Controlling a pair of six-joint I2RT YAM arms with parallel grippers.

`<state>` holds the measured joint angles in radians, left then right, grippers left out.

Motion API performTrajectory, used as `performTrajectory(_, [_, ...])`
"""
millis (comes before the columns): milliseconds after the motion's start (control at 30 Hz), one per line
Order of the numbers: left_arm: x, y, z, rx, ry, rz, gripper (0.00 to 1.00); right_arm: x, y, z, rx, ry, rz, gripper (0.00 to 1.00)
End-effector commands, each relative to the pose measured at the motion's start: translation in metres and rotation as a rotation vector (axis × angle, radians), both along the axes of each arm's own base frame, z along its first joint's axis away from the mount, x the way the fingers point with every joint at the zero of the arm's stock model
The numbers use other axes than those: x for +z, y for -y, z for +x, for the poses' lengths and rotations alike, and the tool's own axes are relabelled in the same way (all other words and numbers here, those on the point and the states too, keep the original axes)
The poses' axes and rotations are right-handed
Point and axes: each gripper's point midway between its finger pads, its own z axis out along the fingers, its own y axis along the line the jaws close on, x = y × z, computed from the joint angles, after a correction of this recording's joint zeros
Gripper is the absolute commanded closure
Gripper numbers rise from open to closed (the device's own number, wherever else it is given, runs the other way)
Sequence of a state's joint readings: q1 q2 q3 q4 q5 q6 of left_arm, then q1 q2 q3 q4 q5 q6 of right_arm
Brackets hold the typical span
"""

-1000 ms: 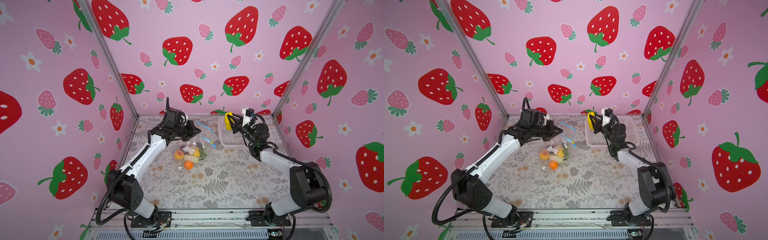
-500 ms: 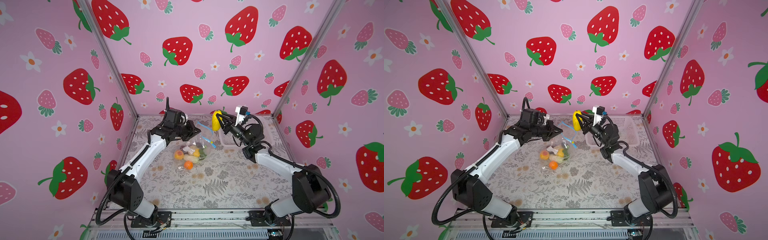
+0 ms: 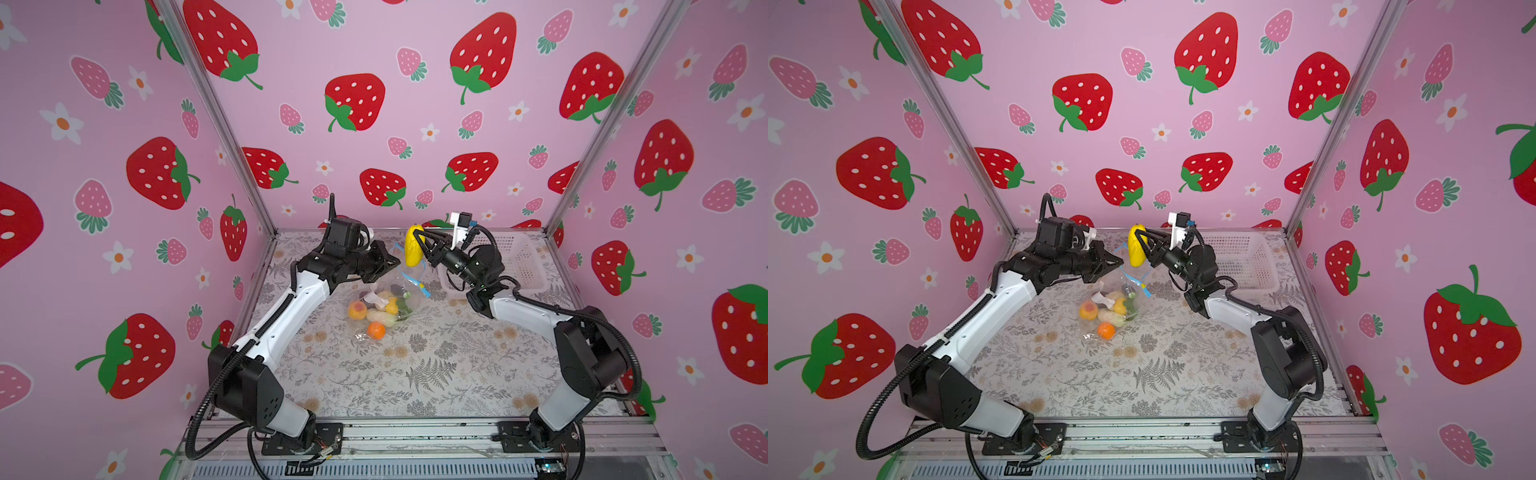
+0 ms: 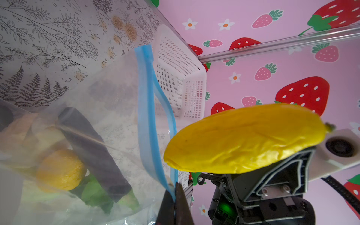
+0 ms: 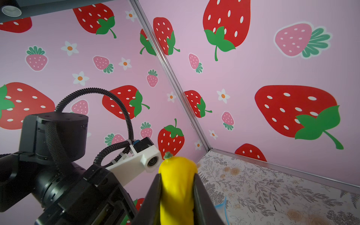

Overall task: Place the food in the zip-top bag and seal the zipper
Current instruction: 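Carry the corn with the right gripper over the bag mouth, then lower the corn into the bag and open the right gripper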

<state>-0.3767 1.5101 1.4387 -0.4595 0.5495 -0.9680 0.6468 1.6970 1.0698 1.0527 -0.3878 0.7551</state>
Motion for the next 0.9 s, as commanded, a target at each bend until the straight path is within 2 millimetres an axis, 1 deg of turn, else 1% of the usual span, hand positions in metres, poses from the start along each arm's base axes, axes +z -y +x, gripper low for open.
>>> performTrajectory(0, [0.027,-0.004,-0.002,0.006,0.063,-0.014,1.0,0.025,-0.007,-0.01,0.037,0.043,0.056,0.84])
performTrajectory(233, [0.03,-0.005,-0.003,0.01,0.068,-0.013,1.0,0.002,-0.02,-0.007,0.048,0.012,0.023,0.84])
performTrajectory(433, [0.033,-0.006,-0.003,0.018,0.073,-0.01,1.0,-0.016,-0.026,-0.001,0.037,0.004,-0.017,0.84])
performTrajectory(733, [0.033,-0.006,-0.002,0.022,0.073,-0.008,1.0,-0.033,-0.032,0.006,-0.004,0.022,-0.099,0.84])
performTrajectory(867, [0.033,-0.006,-0.002,0.02,0.074,-0.008,1.0,-0.039,-0.036,0.006,0.005,0.012,-0.103,0.84])
